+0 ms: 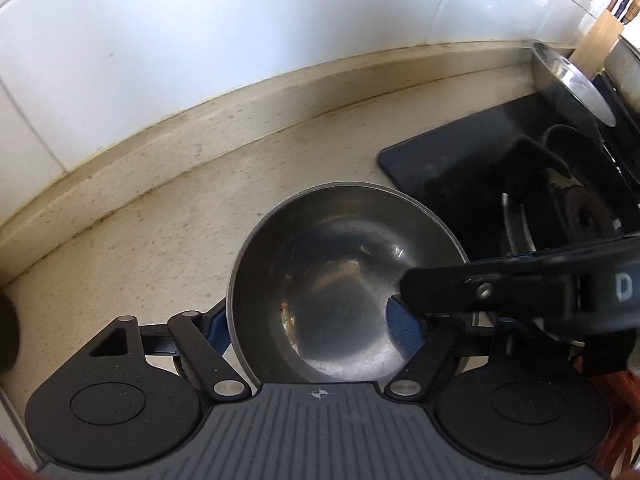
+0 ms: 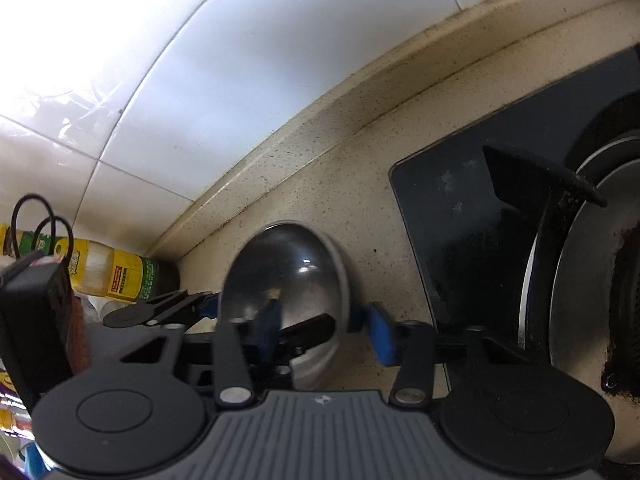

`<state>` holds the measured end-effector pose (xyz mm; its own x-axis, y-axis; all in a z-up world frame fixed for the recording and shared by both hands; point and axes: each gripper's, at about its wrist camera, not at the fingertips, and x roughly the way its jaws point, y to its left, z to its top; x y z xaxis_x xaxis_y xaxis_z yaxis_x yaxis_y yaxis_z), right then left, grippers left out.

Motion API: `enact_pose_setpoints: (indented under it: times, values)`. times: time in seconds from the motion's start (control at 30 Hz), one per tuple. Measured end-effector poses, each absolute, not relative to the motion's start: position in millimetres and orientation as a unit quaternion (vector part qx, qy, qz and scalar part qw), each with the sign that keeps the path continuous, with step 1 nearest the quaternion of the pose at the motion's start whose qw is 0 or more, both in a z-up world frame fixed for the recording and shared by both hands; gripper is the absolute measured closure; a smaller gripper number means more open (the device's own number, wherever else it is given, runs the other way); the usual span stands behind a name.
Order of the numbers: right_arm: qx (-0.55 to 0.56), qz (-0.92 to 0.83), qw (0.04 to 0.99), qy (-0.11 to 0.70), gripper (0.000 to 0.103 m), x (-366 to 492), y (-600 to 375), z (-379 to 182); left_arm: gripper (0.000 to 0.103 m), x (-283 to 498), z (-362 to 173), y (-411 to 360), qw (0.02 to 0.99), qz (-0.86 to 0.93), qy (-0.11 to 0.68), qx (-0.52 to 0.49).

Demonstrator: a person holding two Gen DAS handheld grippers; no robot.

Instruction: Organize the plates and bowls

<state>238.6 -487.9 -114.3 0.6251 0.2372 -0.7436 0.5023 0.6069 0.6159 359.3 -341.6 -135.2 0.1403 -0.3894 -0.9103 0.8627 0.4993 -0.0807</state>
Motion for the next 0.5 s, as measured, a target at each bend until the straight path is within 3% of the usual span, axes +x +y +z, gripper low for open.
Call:
enact_pose_setpoints:
  times: [0.07,0.13,0.5]
  values:
    - [0.441,-0.087,0.785,0.426,0.082,237,-491,-119,0.022,363,-133,-340,0.716,-0.433,0.491,0.241]
    - [0.446,-0.088,0.781,0.429,0.085,237,-493,-122,0.022,365,-132,-341,0.717,-0.433,0.491,0.24]
    - [0.449,-0.087,0.789,0.411,0.085,237,-494,-109,0.019,369,-110,-334,0.73,-0.439,0.478,0.216]
